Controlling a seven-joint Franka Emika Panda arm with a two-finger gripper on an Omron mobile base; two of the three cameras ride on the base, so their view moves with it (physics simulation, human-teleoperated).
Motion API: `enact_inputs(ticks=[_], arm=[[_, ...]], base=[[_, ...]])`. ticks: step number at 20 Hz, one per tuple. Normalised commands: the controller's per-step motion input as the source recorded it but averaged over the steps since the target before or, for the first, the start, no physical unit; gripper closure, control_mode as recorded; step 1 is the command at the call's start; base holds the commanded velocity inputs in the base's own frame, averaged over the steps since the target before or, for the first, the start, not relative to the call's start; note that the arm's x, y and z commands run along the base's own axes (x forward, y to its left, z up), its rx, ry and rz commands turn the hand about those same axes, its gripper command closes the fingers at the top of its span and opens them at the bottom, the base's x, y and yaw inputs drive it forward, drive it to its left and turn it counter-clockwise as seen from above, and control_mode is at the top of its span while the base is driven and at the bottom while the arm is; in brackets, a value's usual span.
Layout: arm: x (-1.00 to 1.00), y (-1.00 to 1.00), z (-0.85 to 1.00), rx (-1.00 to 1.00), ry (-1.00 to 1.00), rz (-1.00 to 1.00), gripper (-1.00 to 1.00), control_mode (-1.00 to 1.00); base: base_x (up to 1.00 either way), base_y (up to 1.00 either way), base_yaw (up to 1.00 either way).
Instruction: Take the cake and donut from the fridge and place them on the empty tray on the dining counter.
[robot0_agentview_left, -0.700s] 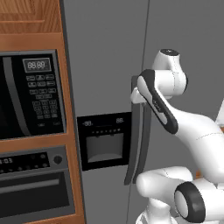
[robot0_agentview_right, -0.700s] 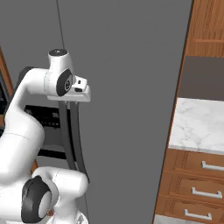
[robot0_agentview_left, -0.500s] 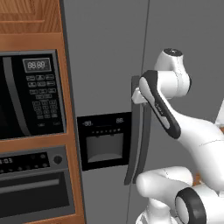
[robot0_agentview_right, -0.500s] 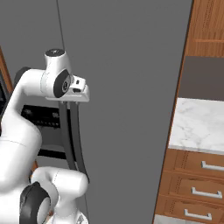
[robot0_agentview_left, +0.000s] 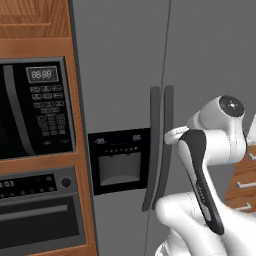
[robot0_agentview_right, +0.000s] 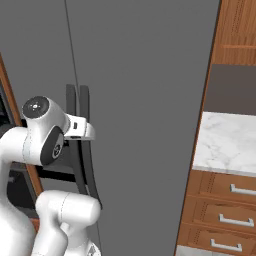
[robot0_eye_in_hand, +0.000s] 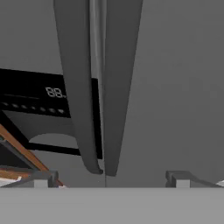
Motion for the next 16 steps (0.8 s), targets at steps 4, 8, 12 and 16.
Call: enact_inputs(ticks=[4,8,12,16], arm=[[-0.35,0.01,-0.28,0.00,-0.11,0.00,-1.00,-1.00],[-0.10,0.08,-0.14,0.00,-0.03,0.00,-1.00,1.00],[0.00,0.00,0.00,0.00,0.00,0.00,-1.00,1.00],[0.00,0.00,0.00,0.00,0.00,0.00,-1.00,1.00]], base=[[0.00,0.00,0.00],[-0.14,0.00,0.00],[-0.81,0.03,0.00],[-0.73,0.13,0.00]])
